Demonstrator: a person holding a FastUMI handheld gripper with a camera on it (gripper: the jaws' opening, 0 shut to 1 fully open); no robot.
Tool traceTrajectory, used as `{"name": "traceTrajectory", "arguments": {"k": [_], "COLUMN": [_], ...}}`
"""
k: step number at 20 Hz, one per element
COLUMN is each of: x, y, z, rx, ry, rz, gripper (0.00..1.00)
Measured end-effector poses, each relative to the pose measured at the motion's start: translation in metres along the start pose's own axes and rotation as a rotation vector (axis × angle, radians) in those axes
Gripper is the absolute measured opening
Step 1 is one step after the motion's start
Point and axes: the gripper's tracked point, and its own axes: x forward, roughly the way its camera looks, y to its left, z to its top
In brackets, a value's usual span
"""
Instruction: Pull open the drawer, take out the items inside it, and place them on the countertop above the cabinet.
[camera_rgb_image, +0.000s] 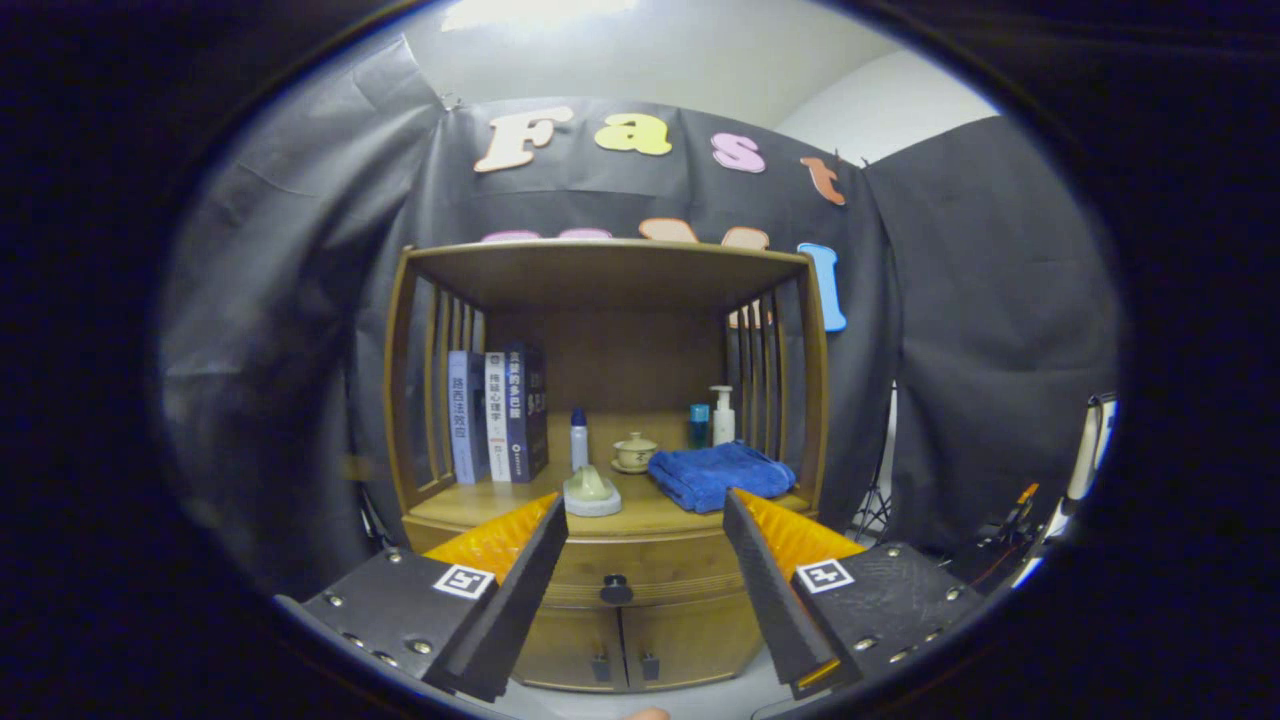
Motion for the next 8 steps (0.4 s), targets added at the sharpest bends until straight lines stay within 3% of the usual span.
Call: {"name": "traceTrajectory", "arguments": {"k": [4, 6, 8], "x": [-0.034, -0.050, -0.058], "y": [-0.003, -0.023, -0.029], "z": [0.004, 0.000, -0.003], "rx": [0.017, 0.004, 0.005], "ry": [-0.026, -0.010, 0.023], "rz": [0.049, 0.005, 0.016], "gripper": [0.77, 0.77, 0.77]}}
